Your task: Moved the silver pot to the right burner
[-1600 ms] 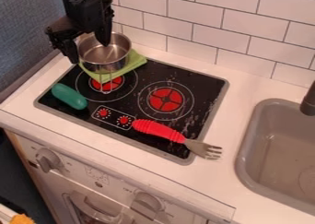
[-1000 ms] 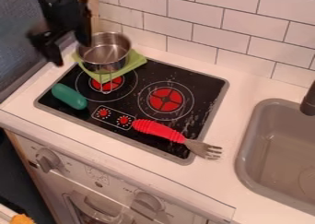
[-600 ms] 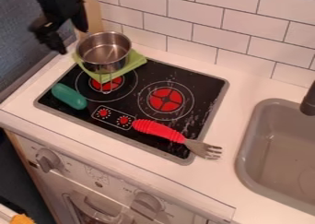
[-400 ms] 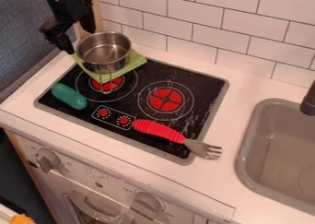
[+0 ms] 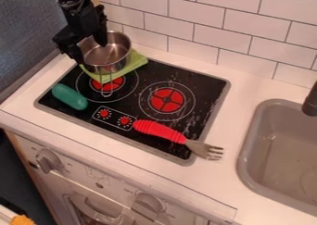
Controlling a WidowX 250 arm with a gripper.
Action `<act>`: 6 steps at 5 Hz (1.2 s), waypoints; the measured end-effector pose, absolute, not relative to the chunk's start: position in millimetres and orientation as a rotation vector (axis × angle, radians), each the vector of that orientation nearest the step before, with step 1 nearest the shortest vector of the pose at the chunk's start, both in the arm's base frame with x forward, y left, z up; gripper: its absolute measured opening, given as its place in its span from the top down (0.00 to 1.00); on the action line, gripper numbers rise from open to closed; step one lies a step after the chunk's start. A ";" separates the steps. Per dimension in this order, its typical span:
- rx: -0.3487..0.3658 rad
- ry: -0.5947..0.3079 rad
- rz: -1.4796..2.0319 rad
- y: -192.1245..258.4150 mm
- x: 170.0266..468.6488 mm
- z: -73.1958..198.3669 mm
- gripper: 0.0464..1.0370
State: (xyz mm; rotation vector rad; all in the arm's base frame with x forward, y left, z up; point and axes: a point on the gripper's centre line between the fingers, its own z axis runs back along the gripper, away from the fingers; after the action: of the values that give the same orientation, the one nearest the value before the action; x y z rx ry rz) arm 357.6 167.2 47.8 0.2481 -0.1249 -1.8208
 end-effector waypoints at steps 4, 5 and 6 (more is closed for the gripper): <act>0.201 -0.063 -1.861 169.8 351.9 25.2 0.09; 0.198 -0.085 -1.877 166.4 353.6 25.4 0.41; 0.211 -0.077 -1.862 168.4 354.0 24.9 0.71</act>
State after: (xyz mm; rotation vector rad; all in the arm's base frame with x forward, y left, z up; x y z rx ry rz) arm 354.0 168.4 24.9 0.2111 -0.0766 -1.8618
